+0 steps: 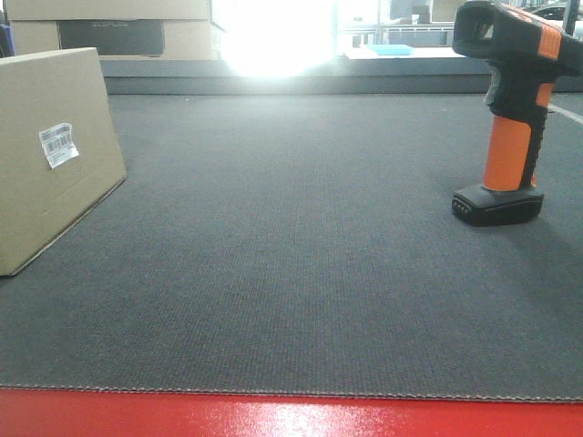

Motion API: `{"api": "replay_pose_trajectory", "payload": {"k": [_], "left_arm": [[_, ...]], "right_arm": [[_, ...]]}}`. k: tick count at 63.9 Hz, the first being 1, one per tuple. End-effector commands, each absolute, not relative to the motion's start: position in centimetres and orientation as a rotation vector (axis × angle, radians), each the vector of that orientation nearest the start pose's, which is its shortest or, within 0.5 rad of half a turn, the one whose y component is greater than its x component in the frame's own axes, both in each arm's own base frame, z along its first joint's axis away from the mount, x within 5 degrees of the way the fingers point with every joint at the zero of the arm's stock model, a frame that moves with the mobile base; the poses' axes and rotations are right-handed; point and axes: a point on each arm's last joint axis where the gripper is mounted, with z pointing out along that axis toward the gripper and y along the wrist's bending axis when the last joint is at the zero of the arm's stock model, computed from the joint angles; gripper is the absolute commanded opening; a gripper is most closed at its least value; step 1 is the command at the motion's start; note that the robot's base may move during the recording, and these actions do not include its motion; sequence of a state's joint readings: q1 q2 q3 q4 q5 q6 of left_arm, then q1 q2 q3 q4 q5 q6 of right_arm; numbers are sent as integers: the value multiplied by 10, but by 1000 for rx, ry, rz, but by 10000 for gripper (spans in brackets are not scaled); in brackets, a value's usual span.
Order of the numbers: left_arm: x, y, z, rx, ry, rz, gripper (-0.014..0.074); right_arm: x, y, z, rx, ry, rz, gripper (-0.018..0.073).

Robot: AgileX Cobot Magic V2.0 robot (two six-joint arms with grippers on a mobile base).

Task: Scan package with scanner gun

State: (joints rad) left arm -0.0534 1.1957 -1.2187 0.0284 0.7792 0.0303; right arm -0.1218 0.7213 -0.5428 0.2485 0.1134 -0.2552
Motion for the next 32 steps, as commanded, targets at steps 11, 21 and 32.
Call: {"api": "replay_pose_trajectory", "payload": {"k": [11, 21, 32], "left_arm": [[200, -9, 382, 111, 1960, 32, -111], [164, -8, 370, 107, 1761, 24, -111], [132, -7, 345, 106, 1637, 19, -111]], "right_arm": [[148, -16, 320, 84, 1758, -70, -154], [128, -13, 311, 81, 1725, -71, -154], [102, -10, 299, 77, 1665, -75, -154]]}}
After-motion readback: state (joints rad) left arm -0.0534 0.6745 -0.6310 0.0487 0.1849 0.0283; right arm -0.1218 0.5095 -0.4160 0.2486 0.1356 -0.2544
